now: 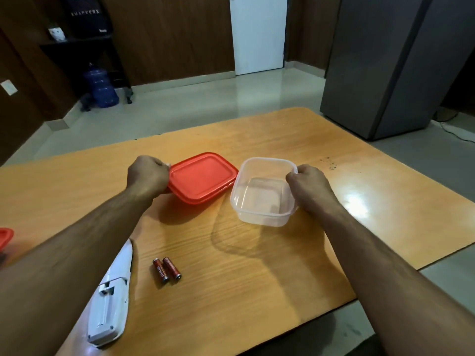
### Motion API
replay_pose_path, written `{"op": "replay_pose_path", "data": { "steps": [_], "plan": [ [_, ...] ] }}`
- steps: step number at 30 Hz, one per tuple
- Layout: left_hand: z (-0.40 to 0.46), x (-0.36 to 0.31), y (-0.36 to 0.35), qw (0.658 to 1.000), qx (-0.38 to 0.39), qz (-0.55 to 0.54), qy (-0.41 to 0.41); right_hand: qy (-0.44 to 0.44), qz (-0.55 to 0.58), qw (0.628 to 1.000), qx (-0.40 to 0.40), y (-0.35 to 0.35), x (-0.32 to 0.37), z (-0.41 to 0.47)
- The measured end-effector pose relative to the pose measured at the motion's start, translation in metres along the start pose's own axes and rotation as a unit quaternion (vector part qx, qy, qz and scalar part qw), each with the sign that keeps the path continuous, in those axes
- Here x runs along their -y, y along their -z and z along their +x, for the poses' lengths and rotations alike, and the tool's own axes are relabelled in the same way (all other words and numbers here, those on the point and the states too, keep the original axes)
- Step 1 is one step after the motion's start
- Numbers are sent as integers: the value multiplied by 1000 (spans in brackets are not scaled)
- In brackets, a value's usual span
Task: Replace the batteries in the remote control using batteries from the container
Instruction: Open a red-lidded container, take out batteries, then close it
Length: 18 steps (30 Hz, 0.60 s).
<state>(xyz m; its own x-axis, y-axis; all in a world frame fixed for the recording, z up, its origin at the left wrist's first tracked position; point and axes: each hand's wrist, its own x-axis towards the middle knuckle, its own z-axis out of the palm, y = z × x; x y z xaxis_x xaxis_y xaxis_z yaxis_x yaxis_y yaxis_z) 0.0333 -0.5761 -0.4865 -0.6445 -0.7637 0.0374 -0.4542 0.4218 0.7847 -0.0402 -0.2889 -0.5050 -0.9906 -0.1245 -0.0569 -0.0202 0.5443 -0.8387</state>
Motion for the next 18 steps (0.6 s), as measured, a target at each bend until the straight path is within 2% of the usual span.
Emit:
{"op": "replay_pose_path", "data": {
  "steps": [4,7,11,15,18],
  "plan": [
    [3,5,0,995,-10,102,1,7,-34,999,1,-2,1,-1],
    [1,4,0,991,-4,134,4,7,-43,999,12,-3,0,-1],
    [-12,3,15,982,5,176,-66,8,-97,995,10,2,3,-5],
    [-47,6,50,968,89,162,-172,68,-195,974,-95,10,15,-23],
    [-80,16,79,943,156,188,-225,160,-206,959,-113,5,34,-50]
  ]
}}
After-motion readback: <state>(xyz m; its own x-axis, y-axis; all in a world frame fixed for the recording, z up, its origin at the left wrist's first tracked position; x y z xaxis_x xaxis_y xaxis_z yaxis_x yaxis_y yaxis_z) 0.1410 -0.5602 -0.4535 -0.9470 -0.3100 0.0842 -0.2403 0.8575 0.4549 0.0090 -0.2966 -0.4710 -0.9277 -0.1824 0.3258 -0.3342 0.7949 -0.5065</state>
